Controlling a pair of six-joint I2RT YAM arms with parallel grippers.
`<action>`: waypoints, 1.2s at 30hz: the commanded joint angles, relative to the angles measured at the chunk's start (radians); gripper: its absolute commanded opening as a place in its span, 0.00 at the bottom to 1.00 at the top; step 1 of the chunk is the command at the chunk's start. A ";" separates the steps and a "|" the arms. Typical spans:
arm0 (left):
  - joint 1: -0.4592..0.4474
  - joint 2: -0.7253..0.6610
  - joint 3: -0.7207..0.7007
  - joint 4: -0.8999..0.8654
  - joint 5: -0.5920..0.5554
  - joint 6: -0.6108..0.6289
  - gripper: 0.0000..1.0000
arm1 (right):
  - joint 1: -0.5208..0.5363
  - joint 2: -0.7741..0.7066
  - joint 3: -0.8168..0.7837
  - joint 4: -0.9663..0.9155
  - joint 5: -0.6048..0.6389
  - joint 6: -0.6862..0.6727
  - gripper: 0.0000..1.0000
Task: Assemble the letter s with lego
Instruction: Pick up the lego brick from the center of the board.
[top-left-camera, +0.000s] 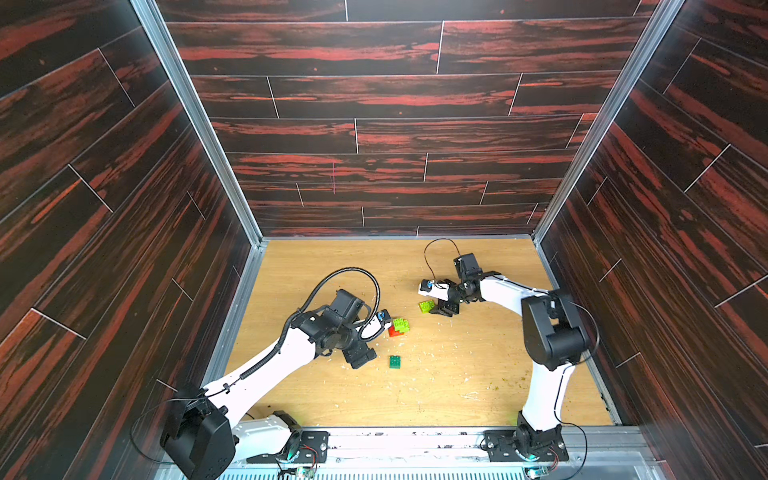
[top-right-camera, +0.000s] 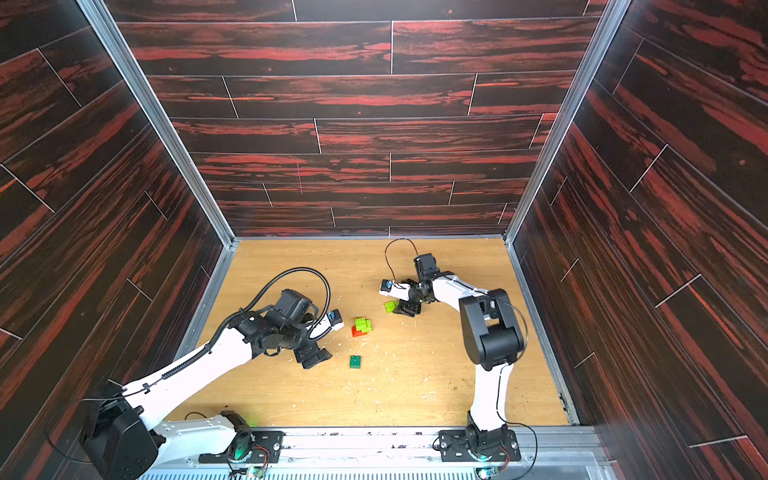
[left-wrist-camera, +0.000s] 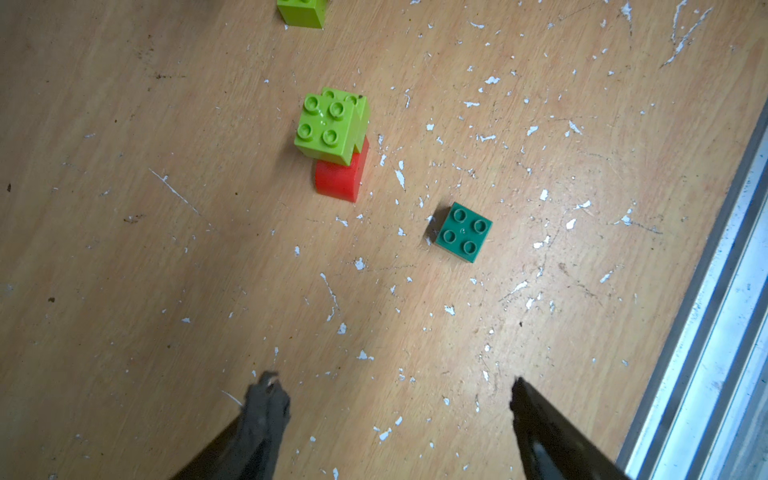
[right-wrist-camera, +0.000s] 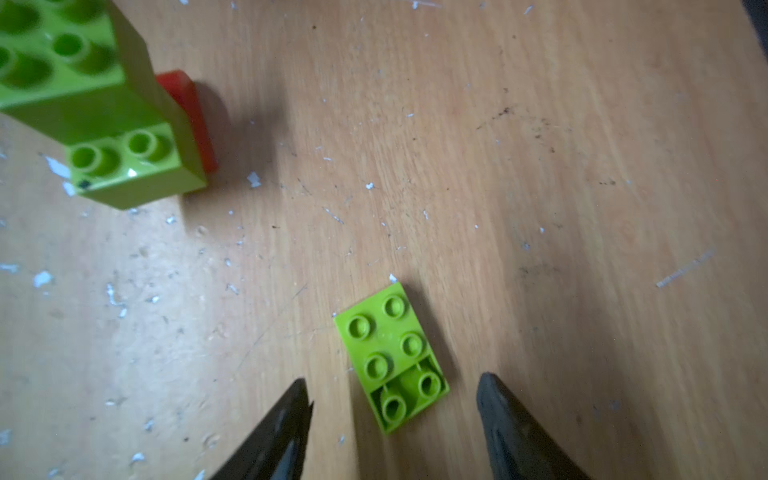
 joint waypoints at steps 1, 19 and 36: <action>0.007 -0.024 -0.015 -0.023 0.007 -0.008 0.87 | 0.026 0.062 0.032 -0.077 0.007 -0.061 0.64; 0.013 -0.028 -0.020 -0.025 0.024 -0.028 0.87 | 0.052 0.187 0.198 -0.228 -0.030 -0.042 0.28; 0.066 -0.096 -0.084 0.019 0.075 -0.139 0.88 | 0.172 -0.351 -0.249 -0.050 -0.055 0.247 0.14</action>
